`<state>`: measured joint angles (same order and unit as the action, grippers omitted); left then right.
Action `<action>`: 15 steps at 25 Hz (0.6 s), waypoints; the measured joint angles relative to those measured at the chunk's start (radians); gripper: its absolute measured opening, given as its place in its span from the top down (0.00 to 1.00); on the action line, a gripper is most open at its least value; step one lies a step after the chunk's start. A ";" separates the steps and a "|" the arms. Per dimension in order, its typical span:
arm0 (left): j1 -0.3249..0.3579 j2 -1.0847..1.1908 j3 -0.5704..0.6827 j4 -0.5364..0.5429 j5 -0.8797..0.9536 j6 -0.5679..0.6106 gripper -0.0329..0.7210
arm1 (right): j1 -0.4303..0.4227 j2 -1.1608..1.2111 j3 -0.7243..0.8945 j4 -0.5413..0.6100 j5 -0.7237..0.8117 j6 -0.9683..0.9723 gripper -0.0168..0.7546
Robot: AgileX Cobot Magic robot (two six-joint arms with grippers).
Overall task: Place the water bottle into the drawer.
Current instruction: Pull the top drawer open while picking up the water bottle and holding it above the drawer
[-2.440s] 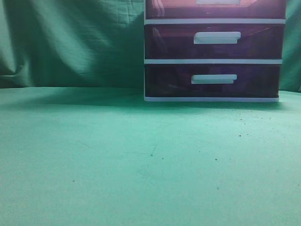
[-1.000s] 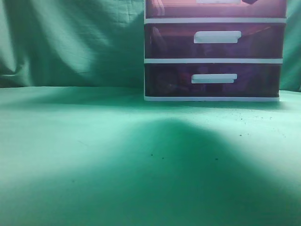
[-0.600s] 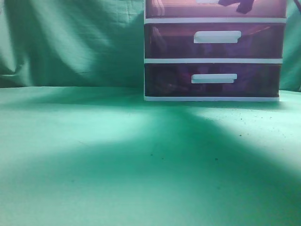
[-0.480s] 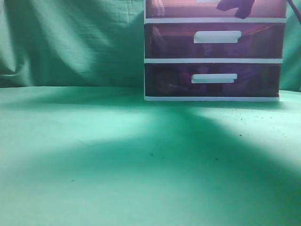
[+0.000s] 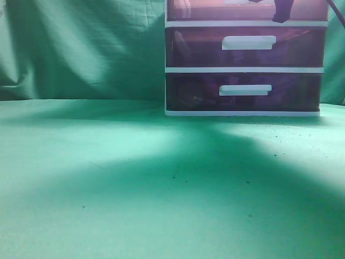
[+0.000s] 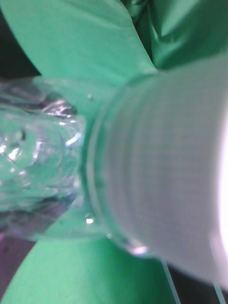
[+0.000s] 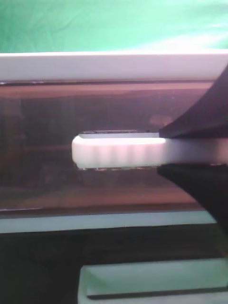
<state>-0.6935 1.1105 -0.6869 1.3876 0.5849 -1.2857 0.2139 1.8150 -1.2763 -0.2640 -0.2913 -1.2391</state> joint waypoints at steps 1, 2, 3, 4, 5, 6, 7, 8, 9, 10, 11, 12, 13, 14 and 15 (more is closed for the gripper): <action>0.000 0.000 0.000 0.002 0.000 0.000 0.57 | 0.000 -0.006 0.005 -0.003 0.005 0.000 0.85; 0.000 0.000 0.000 0.004 0.000 0.000 0.57 | 0.000 -0.015 0.014 -0.010 0.007 0.000 0.85; 0.000 0.000 0.000 0.004 0.000 0.000 0.57 | 0.000 -0.029 0.029 -0.020 0.008 0.000 0.85; 0.000 0.000 0.000 0.004 0.002 0.000 0.57 | 0.000 -0.042 0.047 -0.037 0.012 0.004 0.85; 0.000 0.000 0.000 0.004 0.002 0.000 0.57 | 0.000 -0.060 0.065 -0.055 0.015 0.009 0.85; 0.000 0.000 0.000 0.007 0.002 0.000 0.57 | 0.000 -0.080 0.088 -0.067 0.016 0.013 0.85; 0.000 0.000 0.000 0.007 0.002 0.000 0.57 | 0.002 -0.097 0.112 -0.077 0.019 0.016 0.85; 0.000 0.000 0.000 0.009 0.002 -0.005 0.57 | 0.008 -0.118 0.133 -0.081 0.019 0.017 0.85; 0.000 0.000 0.000 0.011 0.002 -0.010 0.57 | 0.011 -0.138 0.158 -0.085 0.019 0.020 0.85; 0.000 0.000 0.000 0.013 0.002 -0.014 0.57 | 0.012 -0.157 0.182 -0.088 0.019 0.020 0.85; 0.000 0.000 0.000 0.021 0.002 -0.019 0.57 | 0.014 -0.173 0.205 -0.089 0.019 0.021 0.85; 0.000 0.000 0.000 0.034 0.004 -0.023 0.57 | 0.017 -0.193 0.226 -0.091 0.019 0.023 0.85; 0.000 0.000 0.000 0.044 0.004 -0.025 0.57 | 0.017 -0.215 0.252 -0.092 0.017 0.032 0.85; 0.000 0.000 0.000 0.052 0.004 -0.025 0.57 | 0.017 -0.238 0.279 -0.092 0.016 0.037 0.85; 0.000 0.000 0.000 0.059 0.004 -0.025 0.57 | 0.017 -0.258 0.304 -0.093 0.015 0.040 0.85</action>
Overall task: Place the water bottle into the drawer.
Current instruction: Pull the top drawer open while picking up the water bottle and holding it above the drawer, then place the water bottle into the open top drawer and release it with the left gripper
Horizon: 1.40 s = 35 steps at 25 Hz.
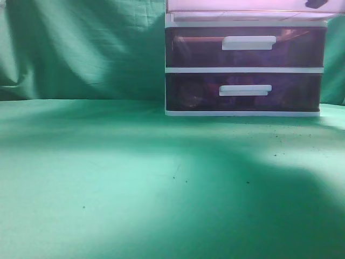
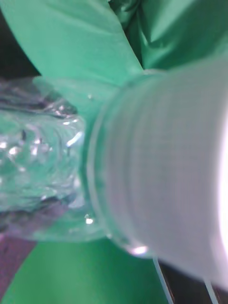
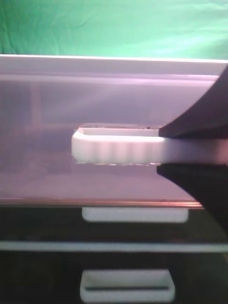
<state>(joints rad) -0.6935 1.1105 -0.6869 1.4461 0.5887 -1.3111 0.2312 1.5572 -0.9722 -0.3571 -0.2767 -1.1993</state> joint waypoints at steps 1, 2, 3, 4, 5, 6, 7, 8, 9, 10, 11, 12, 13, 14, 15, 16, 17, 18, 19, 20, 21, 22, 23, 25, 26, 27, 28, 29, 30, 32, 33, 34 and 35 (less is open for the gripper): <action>0.000 0.000 0.000 0.006 0.000 -0.002 0.57 | 0.000 -0.025 0.031 -0.002 0.000 0.002 0.85; 0.000 0.000 0.000 0.011 0.000 -0.002 0.57 | 0.000 -0.049 0.061 -0.002 0.000 0.005 0.85; 0.000 0.000 0.000 0.020 0.000 -0.009 0.57 | 0.000 -0.068 0.091 -0.003 0.000 0.011 0.85; 0.000 0.000 0.000 0.034 0.000 -0.017 0.57 | 0.000 -0.089 0.113 -0.006 0.000 0.016 0.85; 0.000 0.000 0.000 0.053 0.000 -0.035 0.57 | 0.000 -0.106 0.137 -0.009 0.000 0.020 0.85; 0.000 0.000 0.000 0.071 0.000 -0.056 0.57 | 0.000 -0.120 0.155 -0.010 -0.004 0.027 0.85; 0.000 0.000 0.000 0.088 0.000 -0.076 0.57 | 0.000 -0.130 0.166 -0.011 -0.006 0.036 0.85; 0.000 0.000 0.000 0.109 0.000 -0.096 0.57 | 0.002 -0.139 0.176 -0.013 -0.006 0.048 0.85; 0.000 0.000 0.000 0.129 0.000 -0.116 0.57 | 0.006 -0.143 0.180 -0.013 -0.006 0.065 0.85; 0.000 0.000 -0.002 0.141 -0.002 -0.133 0.57 | 0.011 -0.147 0.183 -0.013 -0.006 0.085 0.85; 0.000 0.000 -0.010 0.145 -0.007 -0.142 0.57 | 0.021 -0.150 0.186 -0.013 -0.006 0.098 0.85; 0.000 0.000 -0.019 0.151 -0.020 -0.147 0.57 | 0.034 -0.151 0.187 -0.013 -0.006 0.106 0.85; 0.000 0.000 -0.033 0.158 -0.032 -0.154 0.57 | 0.045 -0.151 0.187 -0.013 -0.004 0.111 0.85; 0.000 0.000 -0.051 0.160 -0.045 -0.156 0.57 | 0.060 -0.151 0.187 -0.013 0.000 0.117 0.85; 0.000 0.000 -0.067 0.162 -0.067 -0.156 0.57 | 0.073 -0.151 0.189 -0.013 0.001 0.125 0.85; 0.000 0.000 -0.087 0.162 -0.087 -0.156 0.57 | 0.082 -0.151 0.191 -0.011 0.003 0.134 0.85; 0.000 0.000 -0.108 0.167 -0.111 -0.156 0.57 | 0.087 -0.150 0.191 -0.011 0.003 0.138 0.85; 0.000 0.000 -0.130 0.170 -0.133 -0.156 0.57 | 0.089 -0.150 0.192 -0.009 0.003 0.140 0.85; 0.000 0.000 -0.148 0.177 -0.160 -0.156 0.57 | 0.089 -0.150 0.192 -0.009 0.005 0.142 0.85; 0.000 0.000 -0.172 0.182 -0.191 -0.156 0.57 | 0.089 -0.150 0.192 -0.008 0.005 0.142 0.85; 0.000 0.001 -0.197 0.188 -0.223 -0.156 0.57 | 0.089 -0.150 0.192 -0.008 0.007 0.142 0.85; 0.000 0.006 -0.219 0.199 -0.267 -0.156 0.57 | 0.089 -0.150 0.192 -0.008 0.009 0.142 0.85; 0.000 0.013 -0.250 0.213 -0.312 -0.156 0.57 | 0.089 -0.150 0.192 -0.008 0.009 0.142 0.85; 0.000 0.041 -0.323 0.227 -0.393 -0.156 0.57 | 0.089 -0.150 0.192 -0.008 0.009 0.142 0.85; 0.000 0.063 -0.356 0.235 -0.434 -0.156 0.57 | 0.089 -0.150 0.192 -0.008 0.009 0.142 0.85; 0.000 0.090 -0.397 0.239 -0.468 -0.158 0.57 | 0.089 -0.150 0.192 -0.008 0.009 0.143 0.85; 0.000 0.122 -0.437 0.241 -0.493 -0.158 0.57 | 0.089 -0.150 0.192 -0.008 0.010 0.143 0.85; 0.000 0.152 -0.471 0.248 -0.506 -0.158 0.57 | 0.089 -0.150 0.192 -0.008 0.010 0.143 0.85; 0.000 0.190 -0.515 0.262 -0.516 -0.158 0.57 | 0.089 -0.150 0.192 -0.008 0.010 0.143 0.85; 0.000 0.266 -0.600 0.275 -0.522 -0.158 0.57 | 0.089 -0.150 0.192 -0.008 0.010 0.143 0.85; 0.000 0.311 -0.647 0.280 -0.534 -0.156 0.57 | 0.089 -0.150 0.192 -0.008 0.010 0.143 0.85; 0.000 0.356 -0.696 0.285 -0.547 -0.156 0.57 | 0.089 -0.150 0.192 -0.008 0.010 0.138 0.85; 0.000 0.401 -0.744 0.288 -0.564 -0.156 0.57 | 0.089 -0.150 0.192 -0.008 0.014 0.123 0.85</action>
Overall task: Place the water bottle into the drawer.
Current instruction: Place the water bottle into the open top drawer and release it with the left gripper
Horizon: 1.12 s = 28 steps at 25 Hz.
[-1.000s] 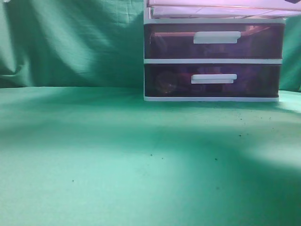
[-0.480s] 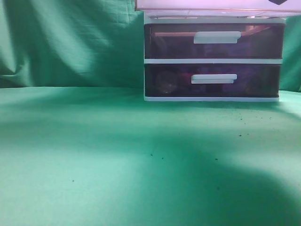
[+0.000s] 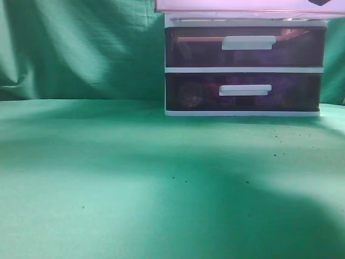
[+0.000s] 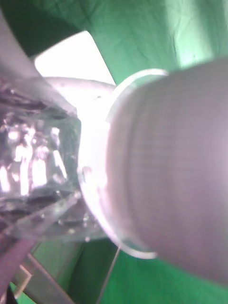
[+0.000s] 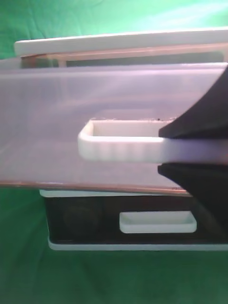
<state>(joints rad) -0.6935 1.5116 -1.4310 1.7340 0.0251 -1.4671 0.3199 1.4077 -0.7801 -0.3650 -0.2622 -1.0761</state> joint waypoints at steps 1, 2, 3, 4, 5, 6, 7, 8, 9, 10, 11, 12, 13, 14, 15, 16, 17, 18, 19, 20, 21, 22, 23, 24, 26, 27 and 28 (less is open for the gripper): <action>0.000 0.037 -0.040 0.001 -0.011 0.000 0.57 | 0.000 0.000 0.000 0.002 0.003 -0.028 0.85; 0.000 0.080 -0.086 0.001 -0.025 0.000 0.57 | 0.000 0.000 0.000 0.005 0.008 -0.053 0.85; 0.000 0.120 -0.130 0.001 -0.037 0.000 0.57 | 0.002 0.000 0.000 0.010 0.009 -0.075 0.85; 0.000 0.151 -0.163 0.001 -0.042 -0.002 0.57 | 0.002 0.000 0.000 0.014 0.010 -0.089 0.85; 0.000 0.186 -0.199 0.001 -0.047 -0.002 0.57 | 0.002 0.000 0.000 0.019 0.010 -0.096 0.85; 0.000 0.215 -0.231 0.001 -0.049 -0.002 0.57 | 0.002 0.000 0.000 0.022 0.012 -0.097 0.85; 0.000 0.240 -0.257 0.001 -0.051 -0.002 0.57 | 0.002 0.000 0.000 0.023 0.012 -0.099 0.85; 0.000 0.257 -0.273 0.001 -0.051 -0.002 0.57 | 0.002 0.000 0.000 0.024 0.012 -0.101 0.85; 0.000 0.272 -0.285 0.001 -0.051 -0.002 0.57 | 0.002 0.000 0.000 0.025 0.012 -0.101 0.85; 0.000 0.281 -0.291 0.001 -0.051 -0.002 0.57 | 0.002 0.000 0.000 0.025 0.012 -0.103 0.85; 0.000 0.286 -0.293 0.001 -0.046 -0.002 0.57 | 0.002 0.000 0.000 0.025 0.014 -0.103 0.85; 0.000 0.293 -0.297 0.001 -0.040 -0.002 0.57 | 0.002 0.000 0.000 0.025 0.014 -0.103 0.85; 0.000 0.297 -0.298 0.012 -0.030 0.000 0.57 | 0.002 0.000 0.000 0.026 0.014 -0.104 0.85; 0.000 0.303 -0.299 0.026 -0.019 0.011 0.57 | 0.002 0.000 0.000 0.026 0.014 -0.104 0.85; 0.000 0.308 -0.300 0.030 -0.006 0.039 0.57 | 0.002 0.000 0.000 0.026 0.014 -0.104 0.85; 0.000 0.316 -0.300 0.032 0.010 0.101 0.57 | 0.002 0.000 0.000 0.026 0.014 -0.104 0.85; 0.000 0.326 -0.300 0.032 0.026 0.182 0.57 | 0.002 0.000 0.000 0.026 0.014 -0.105 0.85; 0.000 0.334 -0.300 0.032 0.039 0.262 0.57 | 0.002 0.000 0.000 0.026 0.014 -0.105 0.85; 0.000 0.345 -0.300 0.032 0.047 0.315 0.57 | 0.002 0.000 0.000 0.026 0.014 -0.105 0.85; 0.000 0.355 -0.300 0.032 0.052 0.355 0.57 | 0.002 0.000 0.000 0.026 0.014 -0.103 0.85; 0.000 0.362 -0.300 0.032 0.060 0.377 0.57 | 0.002 0.000 0.000 0.026 0.014 -0.097 0.85; 0.000 0.368 -0.300 0.032 0.068 0.391 0.57 | 0.002 0.000 0.000 0.026 0.016 -0.092 0.85; 0.000 0.375 -0.300 0.032 0.080 0.395 0.57 | 0.002 0.000 0.000 0.026 0.016 -0.090 0.85; 0.000 0.379 -0.300 0.032 0.091 0.403 0.57 | 0.002 0.000 0.000 0.026 0.016 -0.088 0.85; 0.000 0.389 -0.300 0.030 0.104 0.410 0.57 | 0.002 0.000 0.000 0.024 0.016 -0.081 0.85; 0.000 0.396 -0.300 0.030 0.104 0.411 0.57 | 0.002 0.000 0.000 0.024 0.016 -0.077 0.85; 0.000 0.402 -0.300 0.028 0.101 0.411 0.57 | 0.002 0.000 0.000 0.024 0.016 -0.074 0.85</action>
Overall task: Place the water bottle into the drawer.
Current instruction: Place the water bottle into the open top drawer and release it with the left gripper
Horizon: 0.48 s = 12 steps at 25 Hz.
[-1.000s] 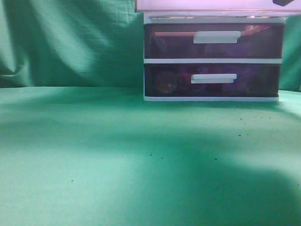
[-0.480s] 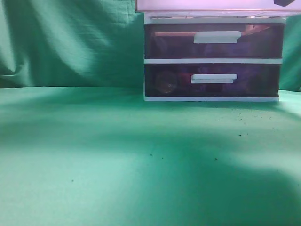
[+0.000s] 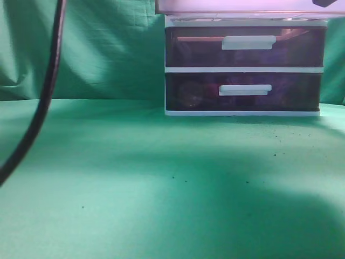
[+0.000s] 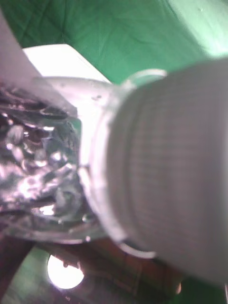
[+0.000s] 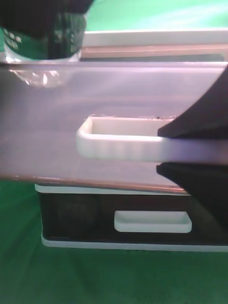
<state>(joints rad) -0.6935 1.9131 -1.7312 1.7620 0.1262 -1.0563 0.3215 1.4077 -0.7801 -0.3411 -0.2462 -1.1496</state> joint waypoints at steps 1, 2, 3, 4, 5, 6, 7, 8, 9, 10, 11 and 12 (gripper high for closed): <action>0.000 0.005 0.000 0.000 -0.004 0.000 0.57 | 0.000 0.000 0.000 -0.002 0.000 0.002 0.85; 0.000 0.013 0.000 -0.009 -0.014 0.000 0.57 | 0.000 0.000 0.000 -0.002 0.002 0.003 0.85; 0.000 0.017 0.000 -0.020 -0.025 0.000 0.57 | 0.000 0.000 0.000 -0.002 0.002 0.003 0.85; 0.000 0.022 0.000 -0.026 -0.035 0.000 0.57 | 0.000 0.000 0.000 -0.002 0.002 0.004 0.85; 0.000 0.026 0.000 -0.027 -0.043 0.000 0.49 | 0.000 0.000 0.000 -0.003 0.002 0.008 0.85; 0.000 0.031 0.000 -0.029 -0.056 0.000 0.44 | 0.000 0.000 0.000 -0.003 0.002 0.008 0.85; 0.000 0.033 0.000 -0.029 -0.064 -0.005 0.35 | 0.000 0.000 0.000 -0.003 0.002 0.010 0.85; 0.000 0.033 -0.001 -0.029 -0.077 -0.009 0.24 | 0.000 0.000 0.000 -0.003 0.002 0.012 0.85; 0.000 0.033 -0.004 -0.029 -0.082 -0.012 0.17 | 0.000 0.000 0.000 -0.003 0.011 0.012 0.85; 0.000 0.033 -0.008 -0.029 -0.087 -0.013 0.12 | 0.000 0.000 0.002 -0.003 0.008 0.015 0.85; 0.000 0.033 -0.011 -0.029 -0.089 -0.016 0.09 | 0.000 0.000 0.002 -0.003 0.008 0.015 0.85; 0.000 0.033 -0.014 -0.029 -0.099 -0.016 0.11 | 0.000 0.000 0.002 -0.003 0.008 0.017 0.85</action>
<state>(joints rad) -0.6935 1.9459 -1.7453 1.7331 0.0276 -1.0719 0.3215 1.4077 -0.7778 -0.3443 -0.2379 -1.1327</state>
